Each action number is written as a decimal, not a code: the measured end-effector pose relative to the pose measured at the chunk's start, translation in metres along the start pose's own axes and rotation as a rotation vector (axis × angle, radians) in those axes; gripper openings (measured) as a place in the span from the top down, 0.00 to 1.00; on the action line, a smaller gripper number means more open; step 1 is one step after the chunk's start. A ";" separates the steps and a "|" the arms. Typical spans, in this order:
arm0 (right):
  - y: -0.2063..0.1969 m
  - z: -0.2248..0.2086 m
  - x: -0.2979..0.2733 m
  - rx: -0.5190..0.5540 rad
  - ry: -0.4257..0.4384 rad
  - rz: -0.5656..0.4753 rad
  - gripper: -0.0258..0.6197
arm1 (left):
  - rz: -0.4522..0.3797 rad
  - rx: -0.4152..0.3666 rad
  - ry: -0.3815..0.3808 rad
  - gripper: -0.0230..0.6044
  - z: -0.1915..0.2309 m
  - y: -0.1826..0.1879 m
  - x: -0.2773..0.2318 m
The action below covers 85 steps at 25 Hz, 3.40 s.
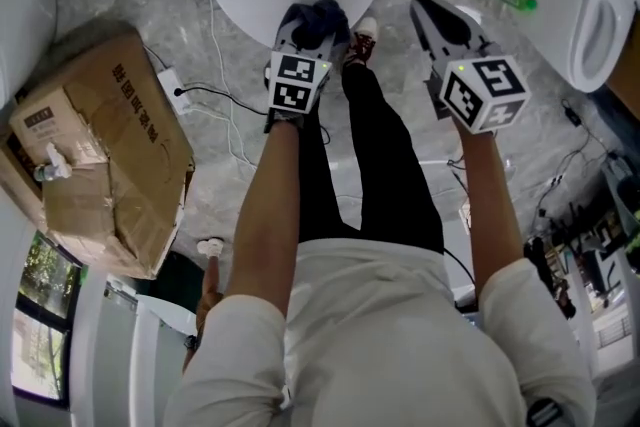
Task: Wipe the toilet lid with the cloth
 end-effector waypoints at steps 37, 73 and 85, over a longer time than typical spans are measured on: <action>0.219 0.034 0.179 0.164 -0.094 -0.392 0.90 | -0.433 -0.355 0.064 0.83 -0.084 0.318 0.218; 0.441 0.134 0.364 0.417 -0.018 -0.887 0.90 | -0.812 -0.689 0.223 0.82 -0.209 0.524 0.442; 0.439 0.138 0.367 0.439 -0.055 -0.894 0.91 | -0.853 -0.714 0.224 0.82 -0.220 0.529 0.454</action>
Point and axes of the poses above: the fingertips, and each gripper's own axes: x backward along the fingers, z to its left, y out of its top, the point moved 8 cm from there along x, backward along the fingers, and after that the axes turned 8 degrees about -y, right-handed, at the moved point
